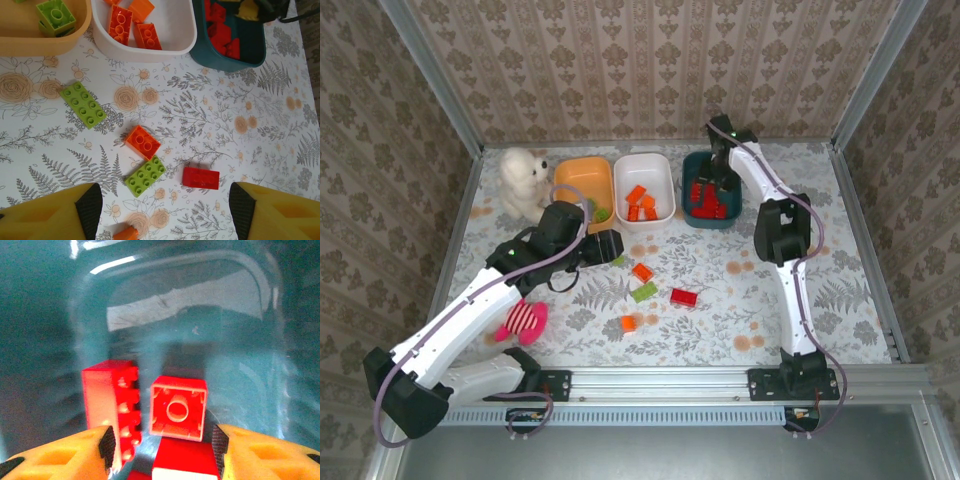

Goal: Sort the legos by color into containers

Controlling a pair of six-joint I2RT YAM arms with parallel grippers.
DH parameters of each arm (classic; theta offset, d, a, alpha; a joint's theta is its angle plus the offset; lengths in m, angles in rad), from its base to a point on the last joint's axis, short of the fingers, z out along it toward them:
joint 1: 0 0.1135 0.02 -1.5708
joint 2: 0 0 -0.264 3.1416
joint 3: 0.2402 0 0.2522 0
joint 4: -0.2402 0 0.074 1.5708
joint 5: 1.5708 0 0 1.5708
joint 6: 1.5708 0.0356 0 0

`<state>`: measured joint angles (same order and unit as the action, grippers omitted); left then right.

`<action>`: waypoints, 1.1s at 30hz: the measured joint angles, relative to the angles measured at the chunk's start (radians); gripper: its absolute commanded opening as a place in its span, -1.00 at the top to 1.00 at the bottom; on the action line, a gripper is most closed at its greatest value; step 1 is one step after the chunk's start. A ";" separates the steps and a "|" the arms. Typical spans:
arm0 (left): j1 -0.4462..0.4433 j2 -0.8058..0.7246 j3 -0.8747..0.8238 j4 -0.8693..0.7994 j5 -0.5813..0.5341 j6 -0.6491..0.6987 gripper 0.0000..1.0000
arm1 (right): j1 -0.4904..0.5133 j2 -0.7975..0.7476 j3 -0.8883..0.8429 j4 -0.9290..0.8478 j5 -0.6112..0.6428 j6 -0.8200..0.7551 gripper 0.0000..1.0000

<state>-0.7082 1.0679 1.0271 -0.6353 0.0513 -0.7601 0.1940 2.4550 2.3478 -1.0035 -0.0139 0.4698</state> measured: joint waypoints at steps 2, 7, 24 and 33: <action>0.000 0.004 0.017 -0.019 -0.006 -0.005 -0.43 | 0.000 -0.055 0.000 0.000 -0.002 0.000 -0.12; 0.004 0.012 0.049 -0.044 -0.027 -0.068 -0.41 | 0.016 -0.329 -0.115 0.056 -0.003 -0.023 -0.18; -0.097 0.509 0.091 -0.080 0.104 0.533 -0.39 | 0.403 -1.612 -1.457 0.454 -0.212 0.138 -0.42; -0.166 0.673 0.137 -0.087 0.079 0.774 -0.41 | 0.407 -1.816 -1.482 0.377 -0.245 0.201 -0.42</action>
<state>-0.8738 1.7405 1.1637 -0.7223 0.1307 0.0139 0.6014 0.6388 0.8658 -0.6270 -0.2584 0.6708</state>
